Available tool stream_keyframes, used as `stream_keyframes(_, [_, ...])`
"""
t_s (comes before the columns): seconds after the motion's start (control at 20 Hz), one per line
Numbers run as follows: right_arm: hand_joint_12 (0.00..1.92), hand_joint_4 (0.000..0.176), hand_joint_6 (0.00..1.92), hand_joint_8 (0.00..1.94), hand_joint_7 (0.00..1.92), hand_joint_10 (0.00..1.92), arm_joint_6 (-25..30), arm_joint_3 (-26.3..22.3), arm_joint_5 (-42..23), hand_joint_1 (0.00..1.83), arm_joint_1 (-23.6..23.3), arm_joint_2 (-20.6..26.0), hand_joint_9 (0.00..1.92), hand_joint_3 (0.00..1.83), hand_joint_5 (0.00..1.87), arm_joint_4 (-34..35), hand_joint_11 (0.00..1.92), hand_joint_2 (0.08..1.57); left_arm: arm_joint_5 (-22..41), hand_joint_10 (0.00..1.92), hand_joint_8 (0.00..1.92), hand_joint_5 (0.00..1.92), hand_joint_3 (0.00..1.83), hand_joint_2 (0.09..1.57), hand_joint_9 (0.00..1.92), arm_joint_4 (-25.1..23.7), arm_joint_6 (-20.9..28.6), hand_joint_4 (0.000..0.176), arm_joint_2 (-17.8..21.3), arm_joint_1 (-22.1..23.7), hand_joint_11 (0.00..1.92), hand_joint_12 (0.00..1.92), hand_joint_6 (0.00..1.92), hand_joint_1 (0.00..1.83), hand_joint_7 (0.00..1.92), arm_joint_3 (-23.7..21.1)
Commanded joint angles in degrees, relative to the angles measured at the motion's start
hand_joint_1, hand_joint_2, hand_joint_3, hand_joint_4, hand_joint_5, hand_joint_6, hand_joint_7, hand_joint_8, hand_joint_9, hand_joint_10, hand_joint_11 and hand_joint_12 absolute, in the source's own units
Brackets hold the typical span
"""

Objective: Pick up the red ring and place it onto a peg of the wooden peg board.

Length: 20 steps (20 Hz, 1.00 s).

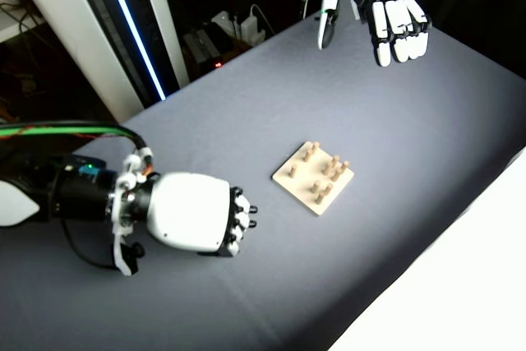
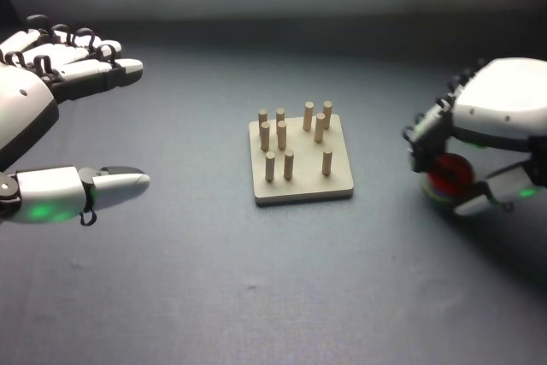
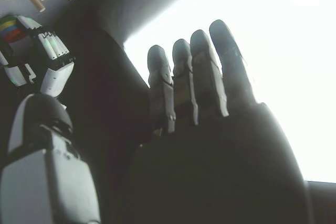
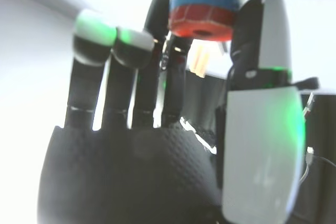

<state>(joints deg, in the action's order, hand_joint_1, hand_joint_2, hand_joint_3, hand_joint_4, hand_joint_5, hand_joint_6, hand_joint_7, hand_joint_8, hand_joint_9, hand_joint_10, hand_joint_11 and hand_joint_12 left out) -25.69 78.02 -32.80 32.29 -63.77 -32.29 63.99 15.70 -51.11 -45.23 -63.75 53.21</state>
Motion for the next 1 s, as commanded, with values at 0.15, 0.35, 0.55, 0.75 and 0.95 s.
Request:
stream_keyframes(0.15, [1.17,0.000,0.91,0.50,1.25,1.04,-0.2,-0.6,-10.6,1.39,-3.7,0.3,0.99,0.00,1.00,1.6,0.67,1.05,8.2,0.00,0.00,0.40,0.00,1.03,0.27,1.5,0.3,0.002,0.2,-1.0,0.00,0.92,0.00,0.49,0.28,0.0])
stream_keyframes(0.35, [0.98,0.000,1.01,0.51,1.22,0.98,-0.2,-0.6,-10.9,1.39,-6.3,-0.2,0.97,0.00,1.01,0.7,0.73,1.06,8.2,0.00,0.00,0.38,0.00,1.03,0.23,1.6,0.3,0.020,0.1,-1.1,0.00,0.78,0.00,0.49,0.27,0.0])
stream_keyframes(0.55, [1.21,0.000,0.90,0.56,1.21,0.73,-0.3,0.2,-10.9,1.28,-8.0,-2.6,1.05,0.00,1.04,0.2,0.76,1.05,8.0,0.00,0.00,0.36,0.01,1.06,0.23,2.2,0.3,0.028,0.1,-1.4,0.00,0.75,0.00,0.56,0.25,0.0])
stream_keyframes(0.75, [1.25,0.007,0.95,0.58,1.19,0.38,-0.3,1.2,-10.8,1.25,-8.8,-4.9,1.12,0.00,1.04,0.1,0.69,1.06,7.5,0.00,0.00,0.37,0.00,1.06,0.24,2.3,0.3,0.034,-0.1,-1.6,0.00,0.75,0.00,0.55,0.26,0.0])
stream_keyframes(0.95, [1.31,0.000,0.77,0.42,1.34,0.43,-0.3,2.1,-10.1,1.27,-8.8,-7.1,1.26,0.00,1.10,0.1,0.80,1.02,7.1,0.01,0.01,0.39,0.00,1.05,0.25,2.3,0.3,0.012,-0.5,-1.6,0.00,0.74,0.00,0.55,0.27,0.2])
